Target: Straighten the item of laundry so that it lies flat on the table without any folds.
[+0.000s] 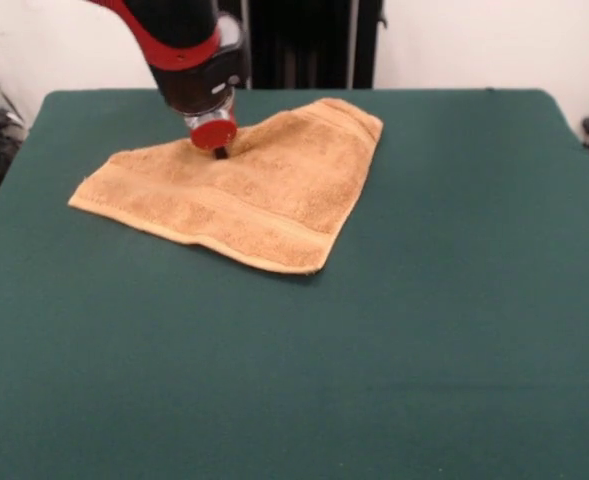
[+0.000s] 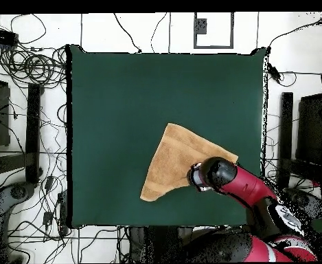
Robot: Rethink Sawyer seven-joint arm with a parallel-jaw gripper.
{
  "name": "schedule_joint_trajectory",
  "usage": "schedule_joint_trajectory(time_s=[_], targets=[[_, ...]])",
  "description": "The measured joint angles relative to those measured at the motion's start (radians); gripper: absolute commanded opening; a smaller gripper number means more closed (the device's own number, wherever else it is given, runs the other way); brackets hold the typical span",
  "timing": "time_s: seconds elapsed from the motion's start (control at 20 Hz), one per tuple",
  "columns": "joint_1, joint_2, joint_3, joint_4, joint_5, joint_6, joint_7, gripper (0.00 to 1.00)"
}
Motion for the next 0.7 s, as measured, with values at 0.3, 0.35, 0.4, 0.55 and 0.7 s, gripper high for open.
schedule_joint_trajectory(time_s=[0.3, 0.35, 0.4, 0.55, 0.7], targets=[[-0.022, 0.004, 0.007, 0.004, 0.007, 0.023, 0.000, 0.00], [-0.023, 0.004, 0.006, 0.005, 0.011, 0.023, 0.000, 0.00], [-0.023, 0.005, 0.006, 0.006, 0.015, 0.023, 0.000, 0.00], [-0.023, 0.008, 0.000, 0.011, 0.034, 0.042, 0.000, 0.00], [-0.023, 0.026, -0.008, 0.022, 0.061, 0.088, 0.000, 0.00]])
